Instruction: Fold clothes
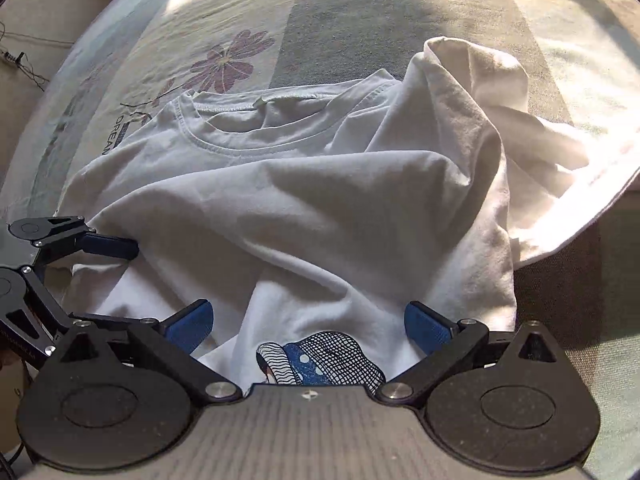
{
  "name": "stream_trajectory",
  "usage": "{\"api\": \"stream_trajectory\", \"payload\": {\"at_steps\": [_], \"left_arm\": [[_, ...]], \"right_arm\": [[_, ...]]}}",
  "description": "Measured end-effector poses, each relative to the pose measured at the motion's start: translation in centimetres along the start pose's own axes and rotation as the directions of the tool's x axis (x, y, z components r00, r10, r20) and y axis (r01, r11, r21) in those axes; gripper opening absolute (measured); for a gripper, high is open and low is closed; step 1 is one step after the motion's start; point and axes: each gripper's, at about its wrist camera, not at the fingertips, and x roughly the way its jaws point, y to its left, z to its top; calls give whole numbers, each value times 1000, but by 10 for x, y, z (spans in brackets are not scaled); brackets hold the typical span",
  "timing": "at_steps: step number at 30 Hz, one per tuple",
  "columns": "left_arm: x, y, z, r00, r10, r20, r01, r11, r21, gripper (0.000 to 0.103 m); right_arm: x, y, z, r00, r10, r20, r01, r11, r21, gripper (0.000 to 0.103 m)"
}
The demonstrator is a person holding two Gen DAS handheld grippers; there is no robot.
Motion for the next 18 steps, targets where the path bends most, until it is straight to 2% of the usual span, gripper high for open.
{"api": "stream_trajectory", "payload": {"at_steps": [2, 5, 11, 14, 16, 18], "left_arm": [[5, -12, 3, 997, 59, -41, -57, 996, 64, 102], [11, -23, 7, 989, 122, -82, -115, 989, 94, 102], [22, -25, 25, 967, 184, -179, -187, 982, 0, 102], [30, -27, 35, 945, 227, -235, -243, 969, -39, 102], [34, -29, 40, 932, 248, -266, -272, 961, -54, 102], [35, -29, 41, 925, 258, -279, -284, 957, -56, 103]], "right_arm": [[-15, -22, -3, 1000, 0, 29, -3, 997, 81, 103], [-38, -54, -6, 997, -4, 73, -11, 979, 202, 103], [-83, -119, -14, 987, -28, 157, -43, 901, 431, 103], [-99, -152, 8, 976, -33, 213, -65, 898, 434, 103], [-102, -165, 29, 971, -80, 227, -10, 928, 372, 103], [-105, -177, 50, 962, -132, 241, 56, 952, 300, 103]]}}
